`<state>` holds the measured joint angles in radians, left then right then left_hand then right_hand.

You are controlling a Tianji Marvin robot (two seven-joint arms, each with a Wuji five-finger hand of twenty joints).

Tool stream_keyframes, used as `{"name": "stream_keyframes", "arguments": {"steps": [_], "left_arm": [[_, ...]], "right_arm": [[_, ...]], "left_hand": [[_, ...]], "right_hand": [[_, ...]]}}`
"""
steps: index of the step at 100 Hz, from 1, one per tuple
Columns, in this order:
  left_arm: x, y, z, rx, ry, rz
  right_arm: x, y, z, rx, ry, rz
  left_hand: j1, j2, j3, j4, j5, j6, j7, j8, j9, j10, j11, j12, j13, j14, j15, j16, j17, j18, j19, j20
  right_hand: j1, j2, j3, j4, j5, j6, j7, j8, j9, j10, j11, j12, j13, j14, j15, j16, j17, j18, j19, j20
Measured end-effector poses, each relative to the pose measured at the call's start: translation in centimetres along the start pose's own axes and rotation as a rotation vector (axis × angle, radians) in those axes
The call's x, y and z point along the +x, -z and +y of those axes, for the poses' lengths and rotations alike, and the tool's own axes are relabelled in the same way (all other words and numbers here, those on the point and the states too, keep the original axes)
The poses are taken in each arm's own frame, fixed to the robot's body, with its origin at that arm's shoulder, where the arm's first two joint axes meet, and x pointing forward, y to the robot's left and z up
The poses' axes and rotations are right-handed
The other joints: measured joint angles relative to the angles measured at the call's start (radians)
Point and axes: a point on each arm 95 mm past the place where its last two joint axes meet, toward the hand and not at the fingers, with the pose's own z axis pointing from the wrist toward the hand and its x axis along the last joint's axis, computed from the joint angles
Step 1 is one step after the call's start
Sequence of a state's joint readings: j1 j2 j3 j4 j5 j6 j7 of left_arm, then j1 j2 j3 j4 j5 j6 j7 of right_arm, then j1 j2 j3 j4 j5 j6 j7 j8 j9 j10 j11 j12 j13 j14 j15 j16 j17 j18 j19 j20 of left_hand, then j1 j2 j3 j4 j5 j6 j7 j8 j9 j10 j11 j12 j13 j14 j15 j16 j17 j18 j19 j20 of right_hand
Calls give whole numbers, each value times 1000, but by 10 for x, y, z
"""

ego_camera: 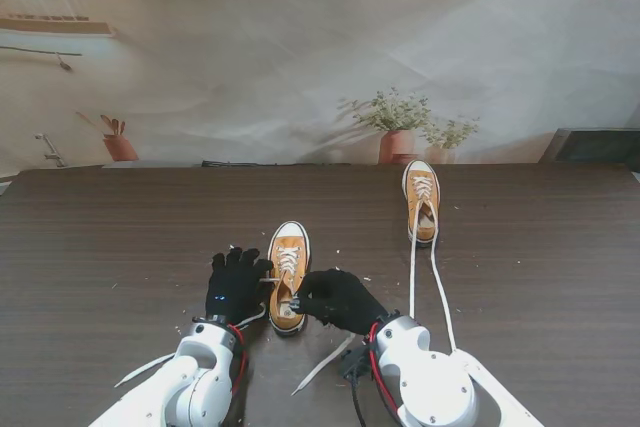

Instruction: Tie the shoelaces into a bow on the shoes

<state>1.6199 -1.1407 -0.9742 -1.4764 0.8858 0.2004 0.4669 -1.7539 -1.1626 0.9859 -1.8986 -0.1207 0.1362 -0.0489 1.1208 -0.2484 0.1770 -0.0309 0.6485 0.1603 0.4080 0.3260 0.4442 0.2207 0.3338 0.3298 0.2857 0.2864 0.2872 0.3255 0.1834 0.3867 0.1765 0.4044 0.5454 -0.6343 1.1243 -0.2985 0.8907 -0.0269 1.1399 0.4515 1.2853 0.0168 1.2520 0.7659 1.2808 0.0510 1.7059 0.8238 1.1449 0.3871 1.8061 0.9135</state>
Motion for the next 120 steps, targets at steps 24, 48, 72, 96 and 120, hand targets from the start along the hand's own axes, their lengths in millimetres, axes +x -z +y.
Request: {"name": "stream_keyframes", "arguments": {"steps": [24, 48, 72, 96, 120], "left_arm": [[-2, -1, 0, 38, 100, -27], [-1, 6, -3, 200, 454, -49], [6, 7, 11, 211, 692, -141], [17, 11, 15, 293, 868, -132], [24, 11, 12, 293, 900, -133]], "right_arm": [[-1, 2, 2, -2, -1, -1], [0, 3, 2, -4, -1, 1], [0, 3, -2, 12, -3, 2], [1, 4, 0, 14, 2, 4], [2, 5, -1, 34, 5, 8]], "left_hand": [[99, 148, -173, -7, 100, 17, 371, 192, 87, 17, 21, 0, 37, 34, 49, 6, 19, 0, 6, 14], [-97, 71, 83, 43, 91, 110, 716, 362, 404, 112, 84, 0, 309, 141, 101, 3, 231, 68, 34, -184], [-130, 77, 73, 55, 128, 131, 766, 488, 667, 86, 194, 46, 576, 120, 248, 3, 277, 113, 601, -76], [-61, 122, -103, 30, 98, 134, 740, 529, 727, 51, 587, 248, 662, 75, 477, 73, 263, 121, 733, -3], [-39, 107, -140, 22, 95, 136, 714, 467, 828, -54, 938, 385, 896, 16, 885, 147, 602, 168, 1056, 20]], "right_hand": [[0, 0, 0, 0, 0, 0, 0, 0, 0, 0, 0, 0, 0, 0, 0, 0, 0, 0, 0, 0], [0, 0, 0, 0, 0, 0, 0, 0, 0, 0, 0, 0, 0, 1, 0, 0, 0, 0, 0, 0], [0, 0, 0, 0, 1, 0, 0, 0, 11, 1, 0, 0, 0, 3, 0, 0, 0, 0, 0, 0], [0, 0, 0, 0, 1, 4, 0, 0, 11, 1, 0, 0, 0, 3, 0, 10, 0, 1, 0, 0], [0, 0, 0, 0, 4, 4, -1, 0, 41, 1, 0, 0, 1, 13, 2, 25, 0, 2, 0, 10]]}}
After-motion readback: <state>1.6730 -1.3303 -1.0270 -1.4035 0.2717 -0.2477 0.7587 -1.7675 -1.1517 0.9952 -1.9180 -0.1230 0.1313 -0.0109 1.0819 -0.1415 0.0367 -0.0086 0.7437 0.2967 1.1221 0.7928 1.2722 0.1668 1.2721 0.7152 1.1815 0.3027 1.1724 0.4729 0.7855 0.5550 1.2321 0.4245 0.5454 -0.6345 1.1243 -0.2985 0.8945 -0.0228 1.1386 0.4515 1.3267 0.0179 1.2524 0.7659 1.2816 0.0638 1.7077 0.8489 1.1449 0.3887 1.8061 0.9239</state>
